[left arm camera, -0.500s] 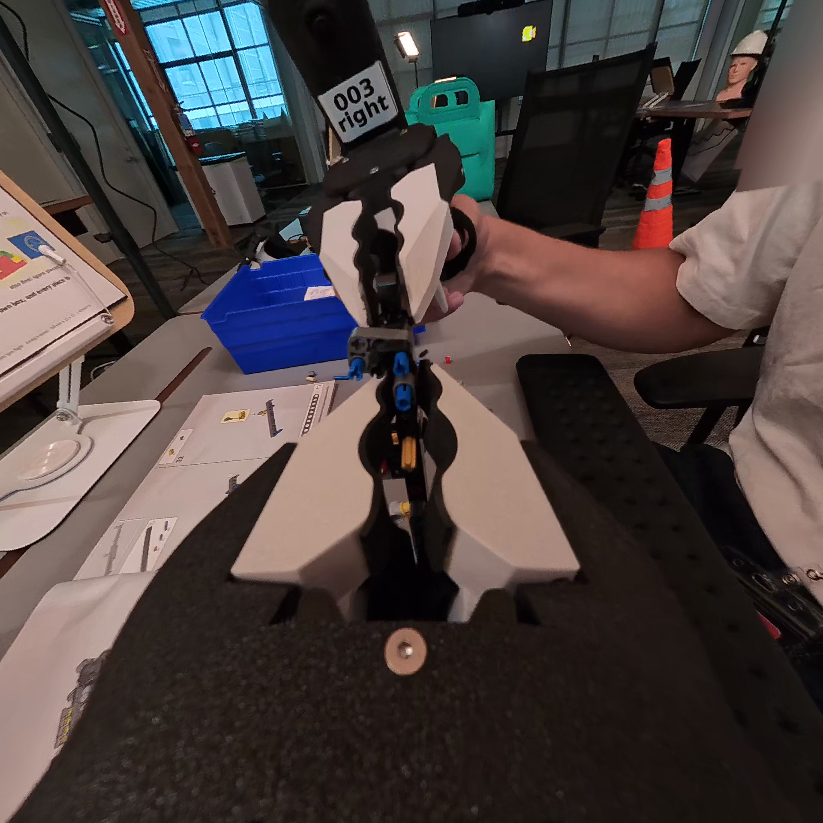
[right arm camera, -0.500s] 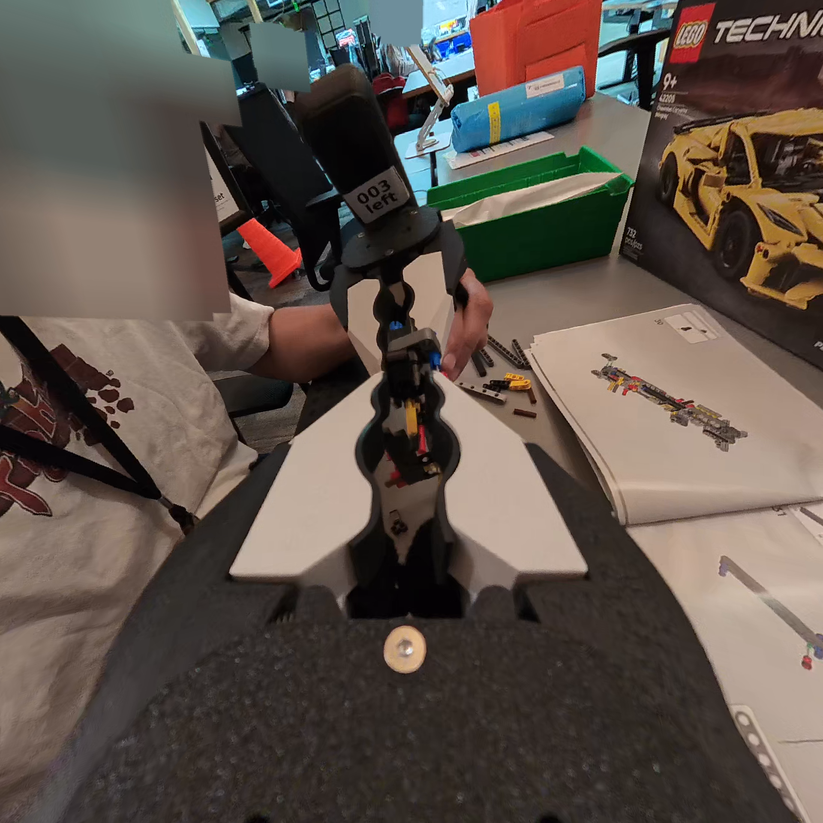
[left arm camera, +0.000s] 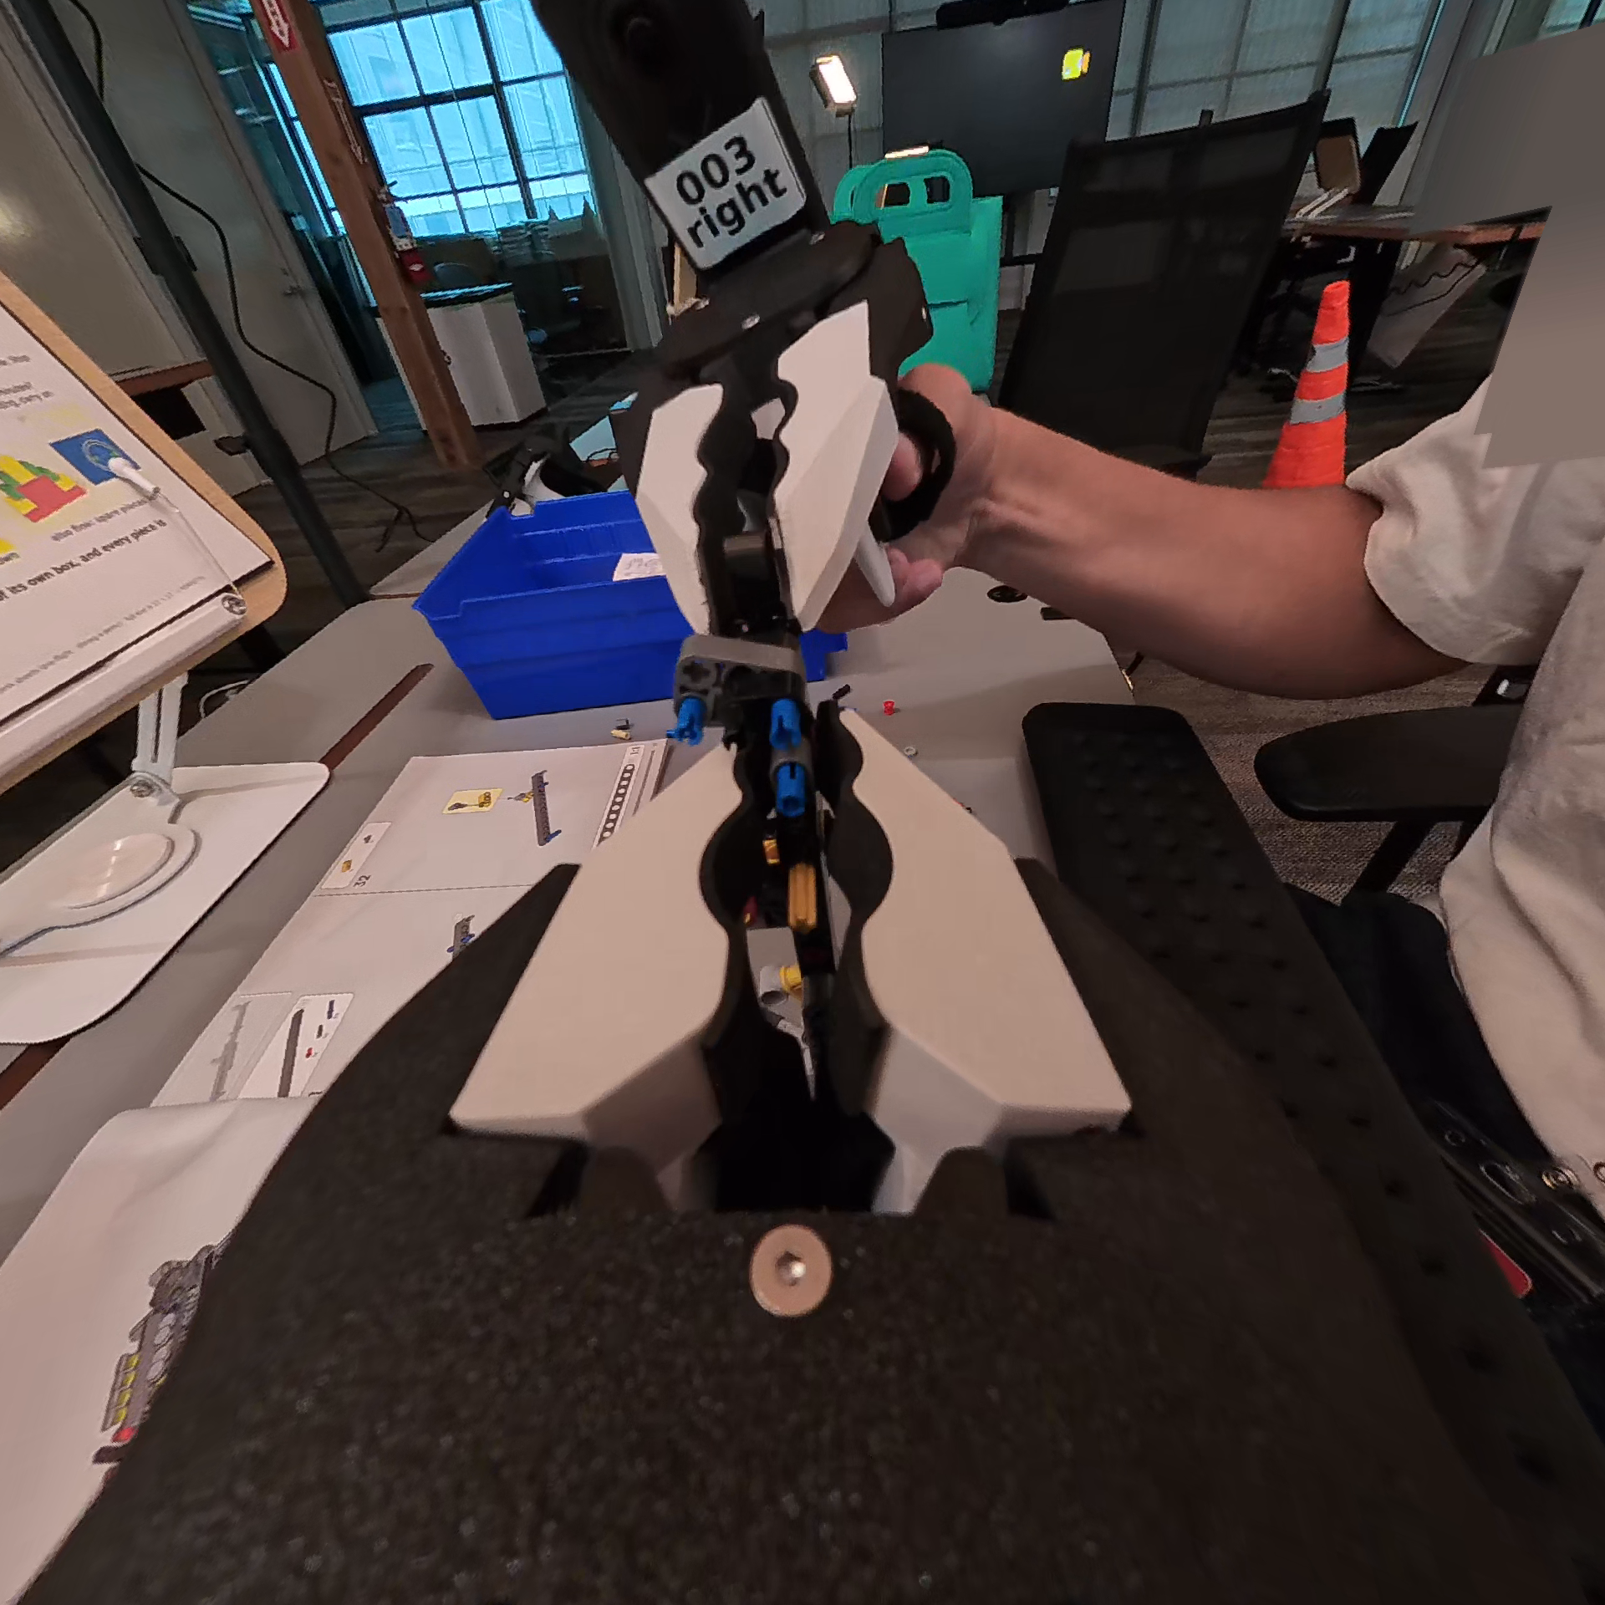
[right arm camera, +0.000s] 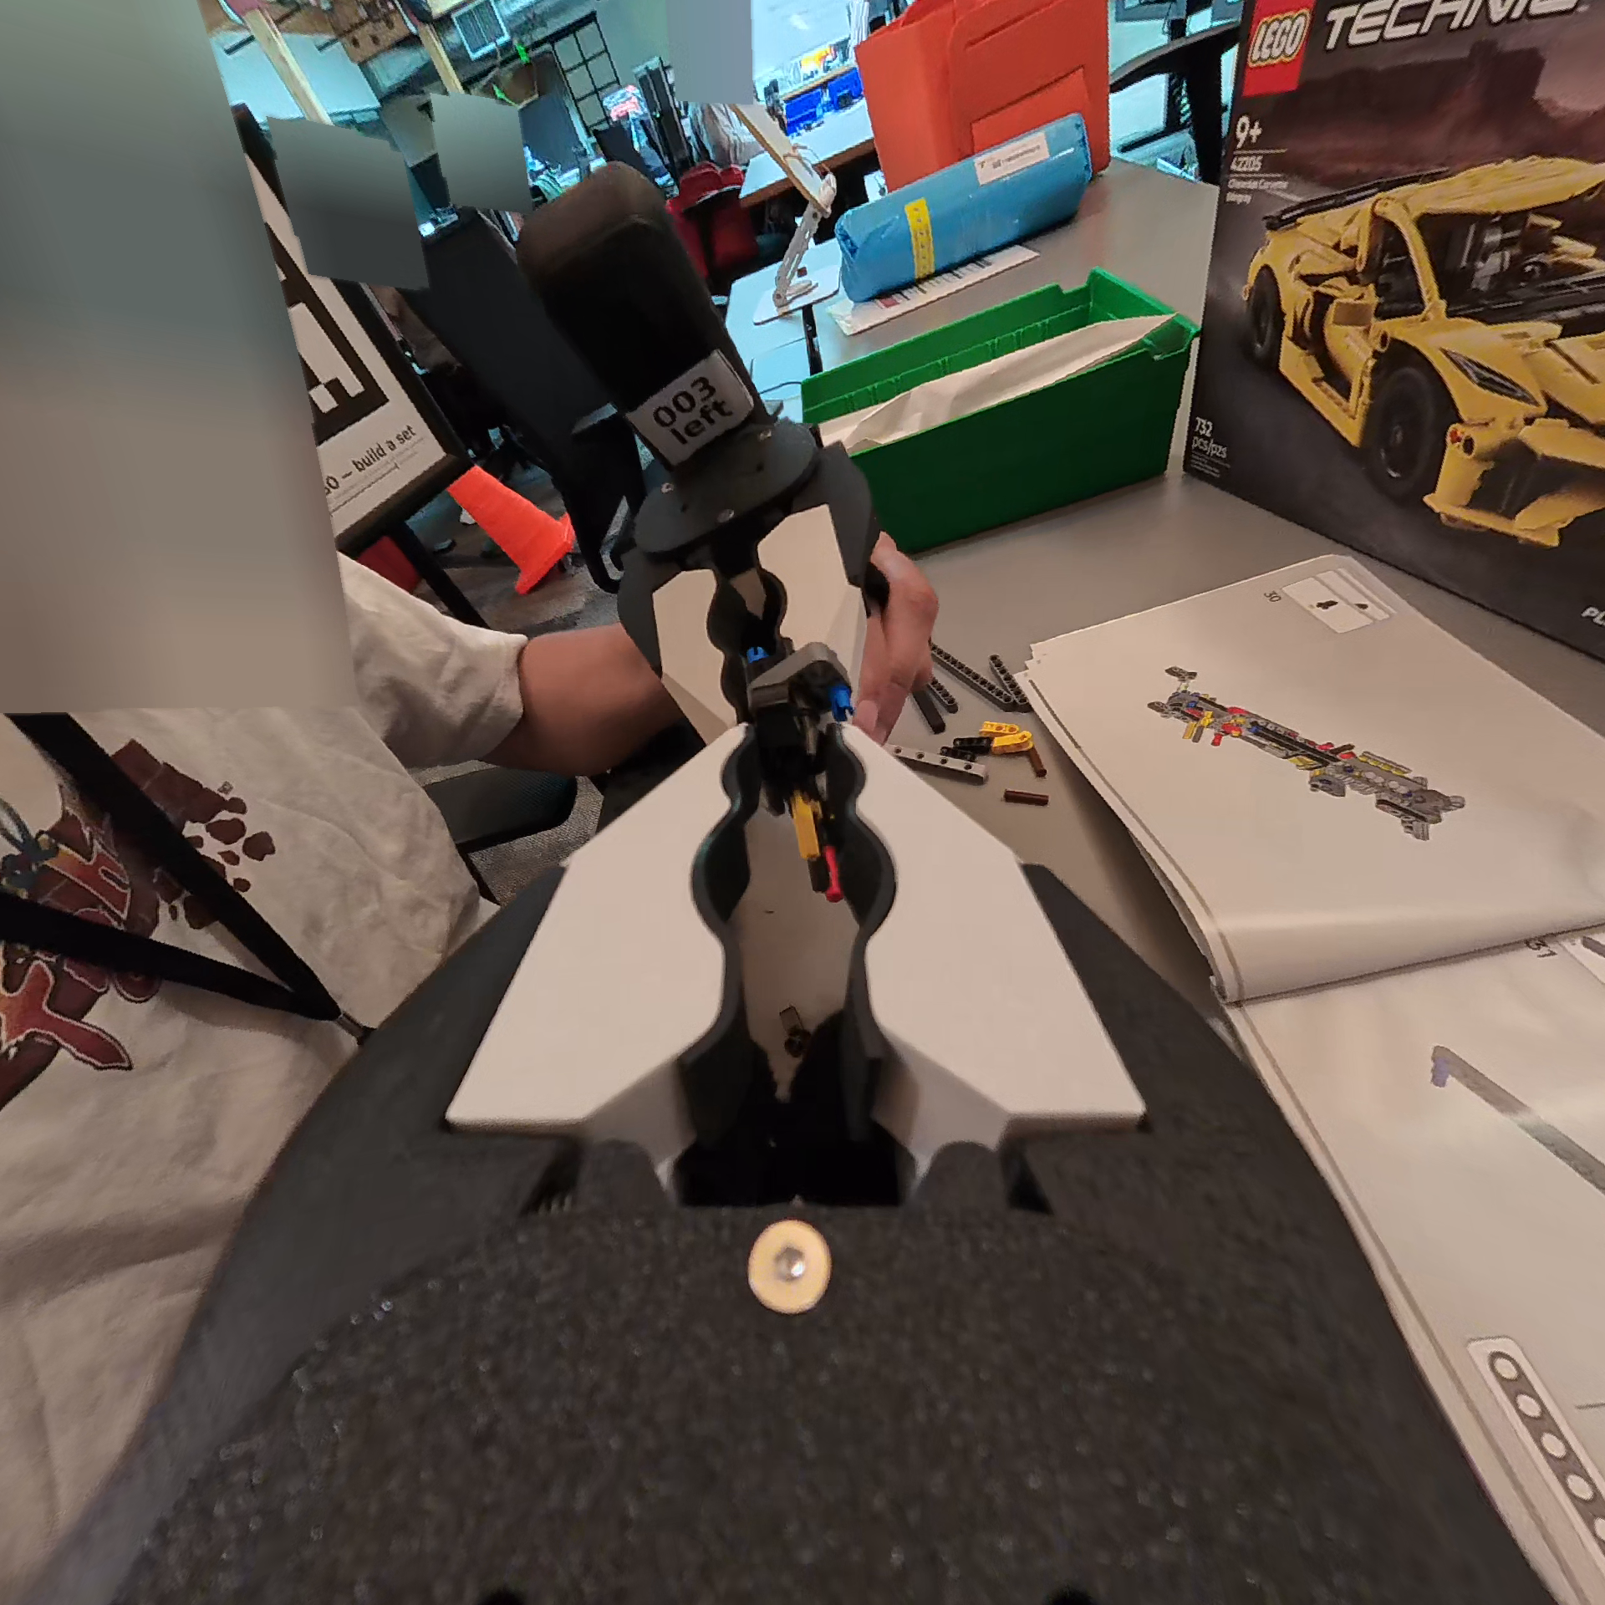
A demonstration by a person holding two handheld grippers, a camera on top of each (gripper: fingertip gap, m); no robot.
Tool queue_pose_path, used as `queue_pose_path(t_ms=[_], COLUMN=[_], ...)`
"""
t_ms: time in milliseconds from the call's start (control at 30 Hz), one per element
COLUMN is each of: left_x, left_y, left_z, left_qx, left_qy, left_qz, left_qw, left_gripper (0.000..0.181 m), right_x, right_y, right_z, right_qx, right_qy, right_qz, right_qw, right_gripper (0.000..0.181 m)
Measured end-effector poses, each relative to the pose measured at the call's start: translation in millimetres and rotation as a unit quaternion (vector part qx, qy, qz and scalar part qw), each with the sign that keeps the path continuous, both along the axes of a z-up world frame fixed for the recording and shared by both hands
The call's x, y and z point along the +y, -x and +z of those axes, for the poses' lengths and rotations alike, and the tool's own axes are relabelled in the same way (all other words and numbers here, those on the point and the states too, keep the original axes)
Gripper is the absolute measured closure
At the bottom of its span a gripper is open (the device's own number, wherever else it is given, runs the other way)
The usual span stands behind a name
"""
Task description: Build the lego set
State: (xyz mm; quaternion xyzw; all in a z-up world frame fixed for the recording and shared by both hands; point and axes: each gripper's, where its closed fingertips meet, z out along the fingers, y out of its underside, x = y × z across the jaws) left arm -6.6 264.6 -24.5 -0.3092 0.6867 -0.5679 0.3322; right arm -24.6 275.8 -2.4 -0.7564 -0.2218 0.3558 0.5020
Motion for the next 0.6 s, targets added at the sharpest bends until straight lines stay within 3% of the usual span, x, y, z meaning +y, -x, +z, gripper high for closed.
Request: queue_pose_path(t_ms=[267, 600], left_x=[-4, 15], left_y=[1, -14], left_z=[-1, 3], left_qx=[0.000, -0.014], left_qy=[-0.019, 0.048], left_qz=[-0.002, 0.041], left_qw=[1.000, 0.998], left_gripper=[0.175, 0.175], right_x=[-6, 17], right_y=[2, -16], right_z=[-2, 1], right_qx=[-0.091, -0.037], right_qy=[0.014, -0.056], right_qz=[0.029, -0.089], right_qw=[0.995, 0.994], right_gripper=[0.167, 0.159])
